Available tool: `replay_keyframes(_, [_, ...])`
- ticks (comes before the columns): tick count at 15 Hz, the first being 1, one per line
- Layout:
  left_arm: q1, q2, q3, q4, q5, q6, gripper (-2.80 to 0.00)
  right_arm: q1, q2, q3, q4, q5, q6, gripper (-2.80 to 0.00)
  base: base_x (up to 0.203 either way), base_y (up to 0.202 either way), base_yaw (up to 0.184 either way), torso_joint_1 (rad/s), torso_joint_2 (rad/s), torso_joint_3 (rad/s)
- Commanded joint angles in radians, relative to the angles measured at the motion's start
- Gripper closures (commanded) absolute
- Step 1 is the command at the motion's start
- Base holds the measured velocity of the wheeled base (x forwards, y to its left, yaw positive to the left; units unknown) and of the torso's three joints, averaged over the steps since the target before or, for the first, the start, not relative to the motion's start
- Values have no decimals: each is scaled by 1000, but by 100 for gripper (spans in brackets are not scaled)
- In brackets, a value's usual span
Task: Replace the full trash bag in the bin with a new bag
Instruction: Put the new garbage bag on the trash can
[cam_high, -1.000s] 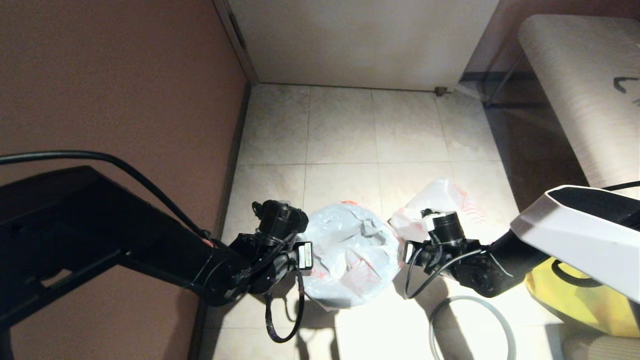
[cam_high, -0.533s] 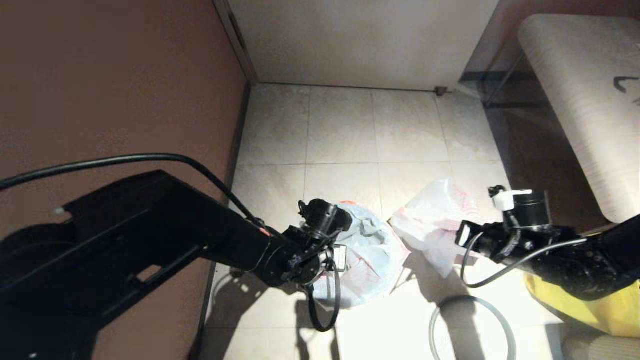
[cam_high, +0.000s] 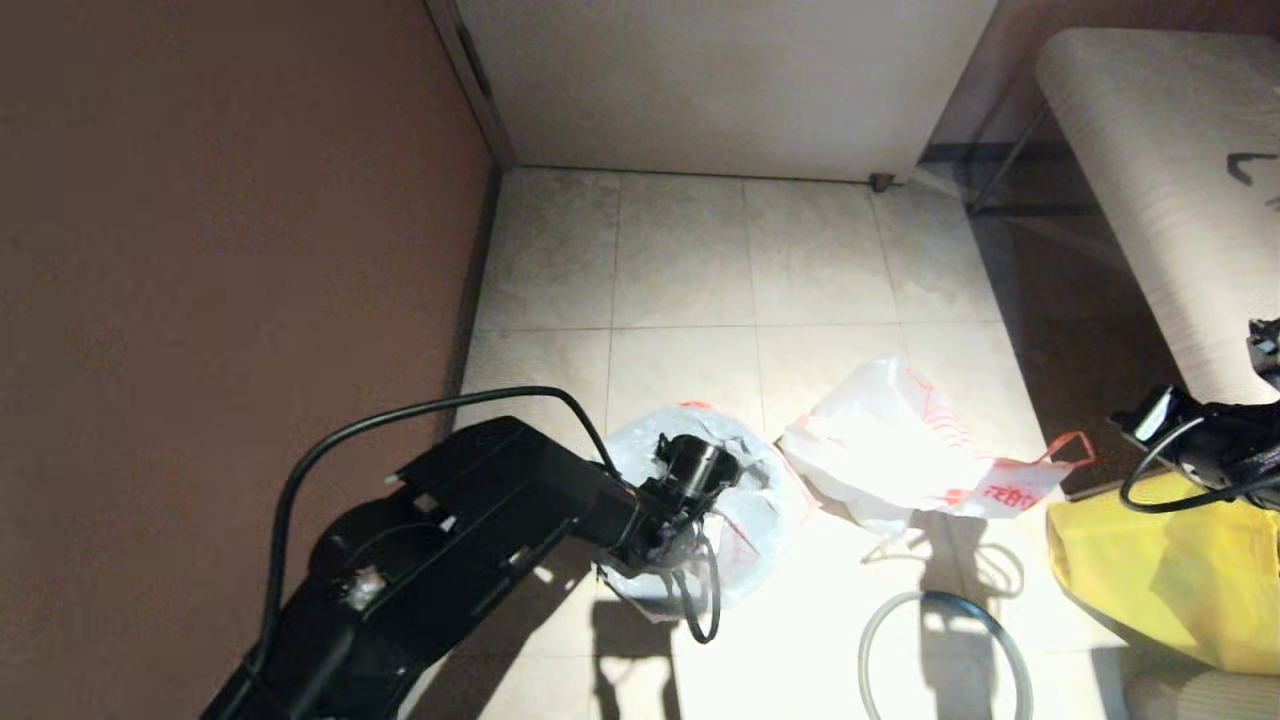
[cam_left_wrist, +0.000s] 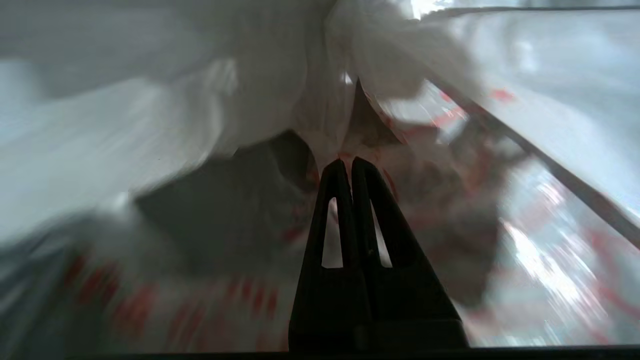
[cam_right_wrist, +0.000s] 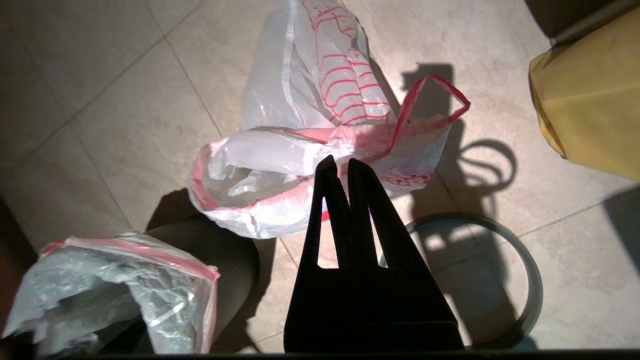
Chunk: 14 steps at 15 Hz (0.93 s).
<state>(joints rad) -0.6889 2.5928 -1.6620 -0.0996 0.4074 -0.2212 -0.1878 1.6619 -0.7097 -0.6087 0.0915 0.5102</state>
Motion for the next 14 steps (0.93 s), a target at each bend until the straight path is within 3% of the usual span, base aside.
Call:
replay_keyframes(1, [22,202,-178,-2,3,37,0,-16,-61,26,-3,8,3,0,0,0,0,0,0,0])
replay_keyframes(2, [37,272,-259,-4,1,83,0,-16,-89,40,-1,10,5,0,0,0,0,0,0,0])
replay_keyframes(4, [77,336,-305,-21,-32,211,0,-16,-201,61,64,12,5,0,0,0,0,0,0,0])
replay_keyframes(8, [103,343,-309,-69,-38,215,0,-16,-410,71,384,49,-5,0,0,0,0,0,0,0])
replay_keyframes(10, [99,323,-301,-106,-28,207,0,-23,-370,71,426,39,-66,0,0,0,0,0,0,0])
replay_keyframes(13, [61,187,-257,-95,24,167,0,-31,-279,72,492,-41,-199,0,0,0,0,0,0,0])
replay_keyframes(14, [42,133,-230,-84,34,150,0,-32,-268,72,494,-43,-205,0,0,0,0,0,0,0])
